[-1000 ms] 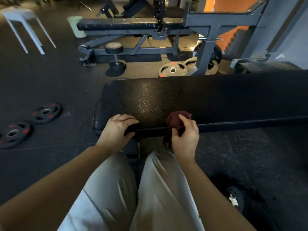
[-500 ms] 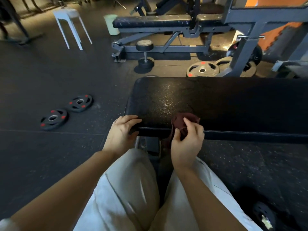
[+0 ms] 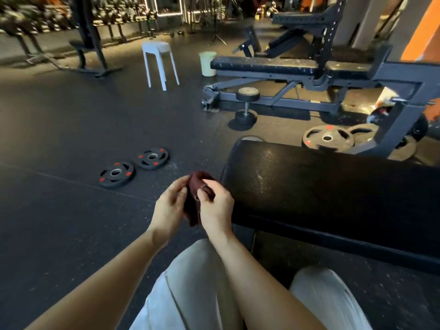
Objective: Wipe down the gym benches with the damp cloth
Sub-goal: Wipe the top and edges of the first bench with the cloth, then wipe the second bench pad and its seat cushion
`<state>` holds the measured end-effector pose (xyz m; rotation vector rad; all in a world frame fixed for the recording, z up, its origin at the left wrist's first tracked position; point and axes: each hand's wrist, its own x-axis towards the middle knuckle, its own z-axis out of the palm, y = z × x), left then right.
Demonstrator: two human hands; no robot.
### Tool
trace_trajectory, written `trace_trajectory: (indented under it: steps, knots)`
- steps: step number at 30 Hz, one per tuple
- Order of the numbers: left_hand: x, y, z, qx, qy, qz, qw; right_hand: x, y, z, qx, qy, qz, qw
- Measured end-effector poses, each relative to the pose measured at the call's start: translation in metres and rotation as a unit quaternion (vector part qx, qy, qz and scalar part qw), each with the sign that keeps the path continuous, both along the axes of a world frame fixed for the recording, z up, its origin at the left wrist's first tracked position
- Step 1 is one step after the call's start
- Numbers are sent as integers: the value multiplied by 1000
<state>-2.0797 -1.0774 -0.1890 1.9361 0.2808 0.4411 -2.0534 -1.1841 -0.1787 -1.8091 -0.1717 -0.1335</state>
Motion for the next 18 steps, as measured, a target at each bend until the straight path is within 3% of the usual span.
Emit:
trace_trajectory:
  steps: [2, 4, 14, 18]
  knots:
    - [2, 14, 15, -115, -35, 6, 993, 11, 15, 12, 29, -12, 42, 999]
    - [10, 29, 27, -149, -54, 33, 987, 27, 28, 22, 54, -3, 76, 996]
    - [140, 90, 34, -115, -43, 89, 989, 177, 27, 30, 10, -19, 55, 998]
    - [200, 104, 47, -130, -20, 126, 983, 236, 51, 38, 3, 41, 43, 998]
